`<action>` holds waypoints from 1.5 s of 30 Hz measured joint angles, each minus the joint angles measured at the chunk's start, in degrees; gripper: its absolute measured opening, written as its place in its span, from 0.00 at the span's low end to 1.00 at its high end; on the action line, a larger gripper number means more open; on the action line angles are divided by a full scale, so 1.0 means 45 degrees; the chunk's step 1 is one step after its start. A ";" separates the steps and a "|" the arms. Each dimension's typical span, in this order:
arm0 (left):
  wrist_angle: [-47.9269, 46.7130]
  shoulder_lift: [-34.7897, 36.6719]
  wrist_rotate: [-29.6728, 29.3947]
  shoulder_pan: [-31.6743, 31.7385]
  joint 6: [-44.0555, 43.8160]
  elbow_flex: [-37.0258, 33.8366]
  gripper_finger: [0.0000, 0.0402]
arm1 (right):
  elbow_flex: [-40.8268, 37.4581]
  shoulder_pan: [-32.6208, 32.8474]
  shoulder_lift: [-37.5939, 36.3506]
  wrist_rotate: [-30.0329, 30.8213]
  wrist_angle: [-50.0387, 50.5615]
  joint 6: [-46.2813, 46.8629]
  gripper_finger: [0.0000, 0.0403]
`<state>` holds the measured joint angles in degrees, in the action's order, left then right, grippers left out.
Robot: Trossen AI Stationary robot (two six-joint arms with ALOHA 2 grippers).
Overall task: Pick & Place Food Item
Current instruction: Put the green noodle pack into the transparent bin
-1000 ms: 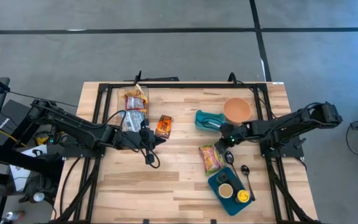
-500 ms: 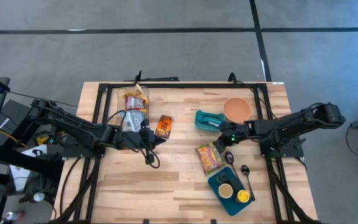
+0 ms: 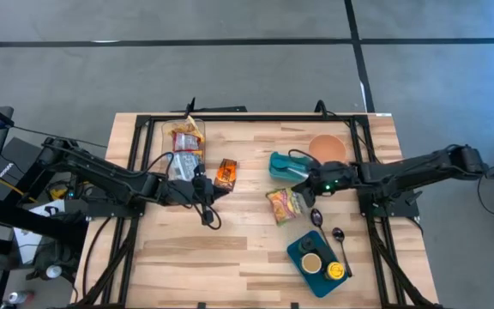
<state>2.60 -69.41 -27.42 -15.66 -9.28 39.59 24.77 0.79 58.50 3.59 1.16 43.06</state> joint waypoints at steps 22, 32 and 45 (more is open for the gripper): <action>0.0109 0.0000 0.0005 0.0000 -0.0001 -0.0001 0.00 | 0.0000 0.1339 -0.0442 0.1627 -0.4246 -0.2489 0.00; 0.0171 0.0000 0.0006 0.0000 -0.0040 -0.0005 0.00 | 0.0000 0.1334 -0.0255 0.2224 -0.4948 -0.2596 0.00; 0.0412 0.0000 0.0010 0.0000 -0.0141 -0.0010 0.09 | 0.0811 0.1331 0.2263 0.2218 -0.6760 -0.2572 0.00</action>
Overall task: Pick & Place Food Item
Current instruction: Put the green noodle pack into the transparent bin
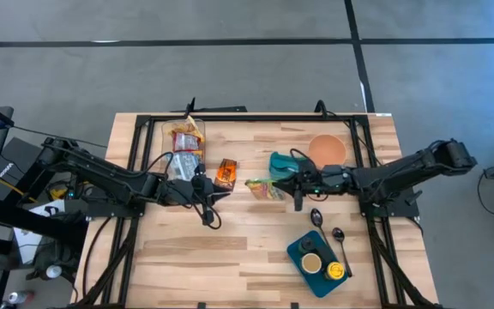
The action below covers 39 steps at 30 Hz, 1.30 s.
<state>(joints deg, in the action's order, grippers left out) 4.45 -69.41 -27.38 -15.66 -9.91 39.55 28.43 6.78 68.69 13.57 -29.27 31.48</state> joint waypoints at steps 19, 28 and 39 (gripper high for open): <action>-0.0379 -0.0132 0.0034 0.0000 -0.0617 -0.0005 0.34 | 0.2190 0.0575 0.2083 -0.0371 0.0112 -0.1345 0.00; 0.1038 -0.1308 0.0019 0.0000 -0.0264 -0.0010 0.51 | 0.2190 0.0575 0.2083 -0.0371 0.0118 -0.1370 0.00; 0.2635 -0.1540 0.0226 0.0058 0.0209 -0.0005 0.55 | 0.2190 0.0575 0.2083 -0.0376 0.0163 -0.1343 0.00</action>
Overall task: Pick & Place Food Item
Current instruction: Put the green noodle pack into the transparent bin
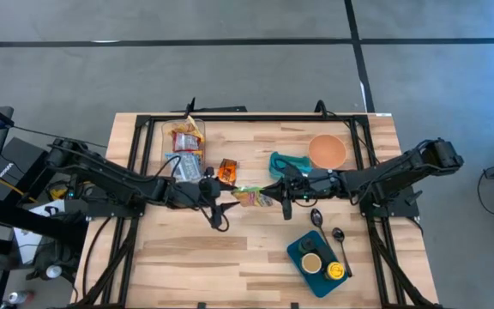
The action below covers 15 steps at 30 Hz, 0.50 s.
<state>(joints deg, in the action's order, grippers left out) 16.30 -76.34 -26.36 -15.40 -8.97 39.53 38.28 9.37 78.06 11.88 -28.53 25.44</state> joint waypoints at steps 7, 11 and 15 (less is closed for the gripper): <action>0.0133 -0.0443 0.0609 0.0470 -0.0023 0.0000 0.53 | -0.0005 0.0004 0.0000 -0.0016 -0.0019 -0.0002 0.00; 0.0135 -0.0476 0.0600 0.0617 -0.0019 0.0000 0.50 | -0.0005 0.0005 0.0000 -0.0056 0.0000 -0.0029 0.00; 0.0129 -0.0476 0.0600 0.0686 -0.0019 0.0000 0.45 | -0.0005 0.0005 -0.0001 -0.0058 0.0144 -0.0031 0.00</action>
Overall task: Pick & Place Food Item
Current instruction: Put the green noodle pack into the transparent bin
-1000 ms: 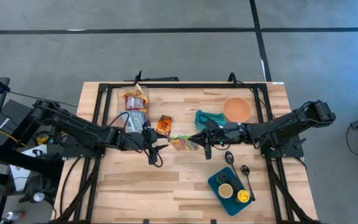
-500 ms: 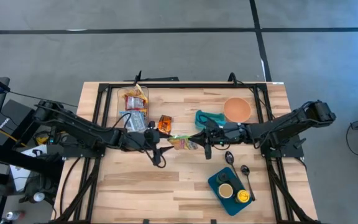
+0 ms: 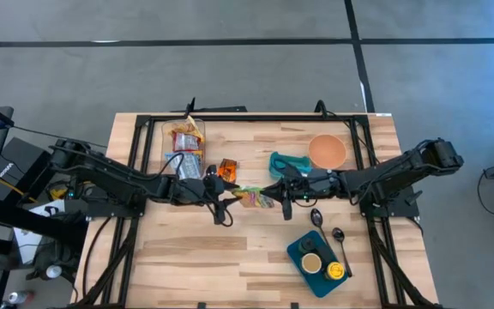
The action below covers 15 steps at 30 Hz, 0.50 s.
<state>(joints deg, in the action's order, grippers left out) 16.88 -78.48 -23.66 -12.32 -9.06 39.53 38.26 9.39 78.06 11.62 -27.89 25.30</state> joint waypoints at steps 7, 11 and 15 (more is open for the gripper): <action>-0.0005 0.0000 0.0000 0.0000 0.0019 0.0000 0.31 | -0.0005 0.0000 -0.0004 -0.0005 0.0182 0.0000 0.00; -0.0010 0.0005 -0.0003 0.0000 0.0021 0.0000 0.24 | -0.0005 0.0000 -0.0004 -0.0004 0.0182 0.0000 0.00; -0.0015 0.0005 0.0005 0.0000 0.0000 0.0000 0.18 | -0.0005 -0.0005 -0.0004 0.0000 0.0182 -0.0002 0.00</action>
<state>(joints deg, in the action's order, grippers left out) 16.82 -78.46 -23.64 -12.32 -9.06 39.53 38.24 9.37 78.04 11.62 -27.07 25.29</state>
